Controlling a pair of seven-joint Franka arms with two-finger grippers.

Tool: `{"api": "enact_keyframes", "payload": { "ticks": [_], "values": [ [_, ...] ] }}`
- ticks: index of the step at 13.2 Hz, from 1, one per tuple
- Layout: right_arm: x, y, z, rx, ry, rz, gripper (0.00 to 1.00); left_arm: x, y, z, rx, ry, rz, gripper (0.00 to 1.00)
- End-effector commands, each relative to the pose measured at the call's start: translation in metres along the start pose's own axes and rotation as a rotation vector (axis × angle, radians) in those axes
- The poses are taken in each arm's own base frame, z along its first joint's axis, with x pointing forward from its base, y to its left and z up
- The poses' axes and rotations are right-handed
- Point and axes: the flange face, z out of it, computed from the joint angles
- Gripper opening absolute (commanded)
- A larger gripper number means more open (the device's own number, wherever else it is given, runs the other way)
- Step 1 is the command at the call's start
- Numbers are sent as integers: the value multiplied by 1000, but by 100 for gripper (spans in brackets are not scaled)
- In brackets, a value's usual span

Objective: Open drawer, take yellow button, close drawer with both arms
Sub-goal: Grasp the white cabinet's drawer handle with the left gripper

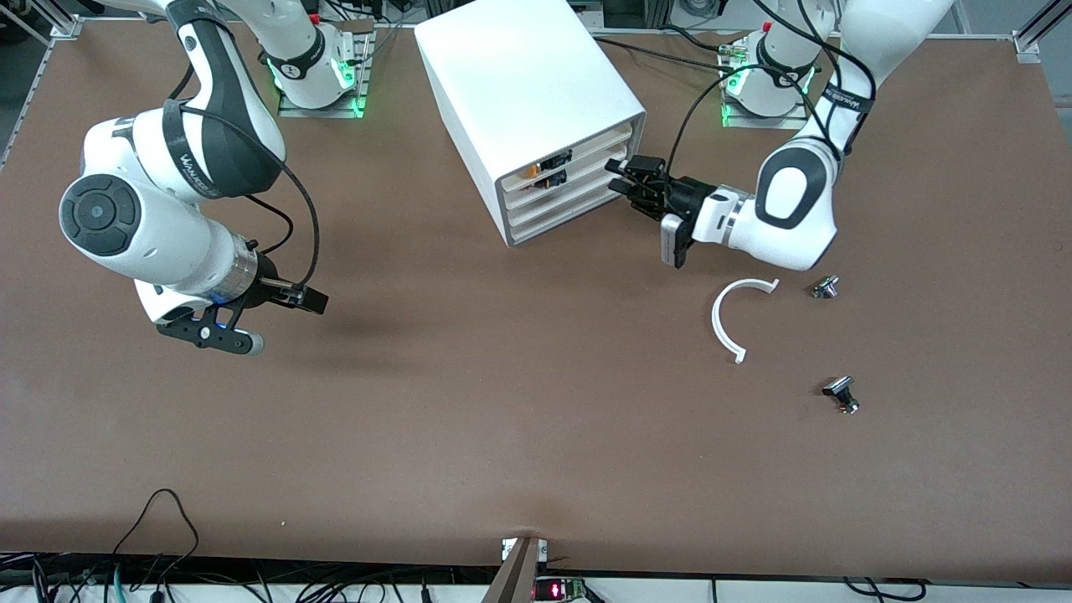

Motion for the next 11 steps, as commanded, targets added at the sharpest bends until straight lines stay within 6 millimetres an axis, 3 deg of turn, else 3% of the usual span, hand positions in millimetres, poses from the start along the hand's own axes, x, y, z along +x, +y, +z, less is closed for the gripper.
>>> {"api": "enact_keyframes", "payload": {
  "ticks": [1,4,6,9,11],
  "values": [
    [2,-5,-4,2,5,5,100,-10,-23,12,-69,15,61,51],
    [-1,-9,-5,3,4,-2,100,-21,-24,32,-137,43,50,47],
    [-5,-15,-6,6,4,32,100,-19,-20,33,-162,55,49,46],
    [-18,-39,-13,8,13,78,100,-24,-21,38,-184,48,38,45],
    [-34,-66,-14,-16,44,112,100,-31,-24,53,-209,57,14,37]
  ]
}}
